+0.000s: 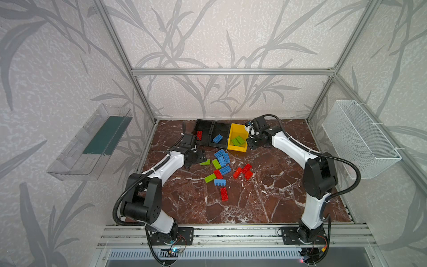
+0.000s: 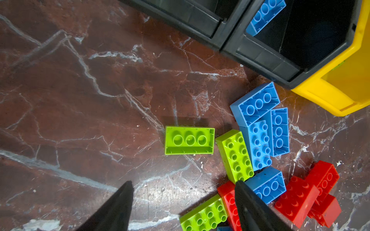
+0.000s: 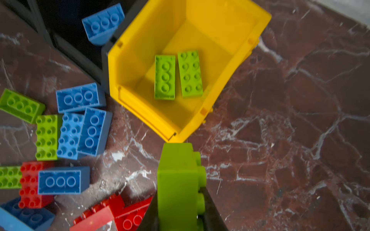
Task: Sort the legos into containers by color
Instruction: Place the lego in the container.
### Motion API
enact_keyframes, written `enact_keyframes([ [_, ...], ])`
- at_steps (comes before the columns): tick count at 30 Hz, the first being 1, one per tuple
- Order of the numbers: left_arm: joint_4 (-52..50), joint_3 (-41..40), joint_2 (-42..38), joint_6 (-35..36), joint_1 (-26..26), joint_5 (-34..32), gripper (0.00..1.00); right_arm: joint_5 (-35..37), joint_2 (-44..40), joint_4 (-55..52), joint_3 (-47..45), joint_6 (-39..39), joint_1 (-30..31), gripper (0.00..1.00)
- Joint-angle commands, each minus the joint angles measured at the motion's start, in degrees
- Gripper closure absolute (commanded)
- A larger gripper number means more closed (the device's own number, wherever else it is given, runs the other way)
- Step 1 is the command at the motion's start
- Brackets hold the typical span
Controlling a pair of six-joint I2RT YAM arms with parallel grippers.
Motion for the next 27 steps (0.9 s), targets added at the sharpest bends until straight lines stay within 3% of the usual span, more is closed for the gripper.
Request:
enact_keyframes([
  [1, 1.28, -0.90, 0.36, -2.73, -0.74, -0.36, 0.18, 0.98, 4.64, -7.22, 7.38, 1.83, 0.03, 0.78],
  [7, 2.42, 0.18, 2.60, -4.13, -1.83, 0.12, 0.17, -1.06, 12.30, -14.55, 18.98, -5.42, -0.23, 0.74],
  [13, 3.57, 1.11, 4.05, -5.04, -2.71, -0.31, 0.16, -2.15, 23.29, -26.79, 36.94, -9.58, -0.62, 0.73],
  [16, 3.39, 1.79, 4.45, -4.98, -3.26, -0.85, 0.16, -2.18, 25.85, -29.03, 41.93, -9.72, -1.23, 0.61],
  [20, 3.13, 2.89, 4.89, -4.96, -3.72, -1.19, 0.16, -2.37, 25.06, -28.63, 40.92, -9.18, -1.37, 0.43],
  [27, 1.50, 6.41, 7.45, -6.28, -4.43, -2.14, 0.15, -2.98, 13.68, -19.04, 24.87, -5.32, -1.92, 0.34],
])
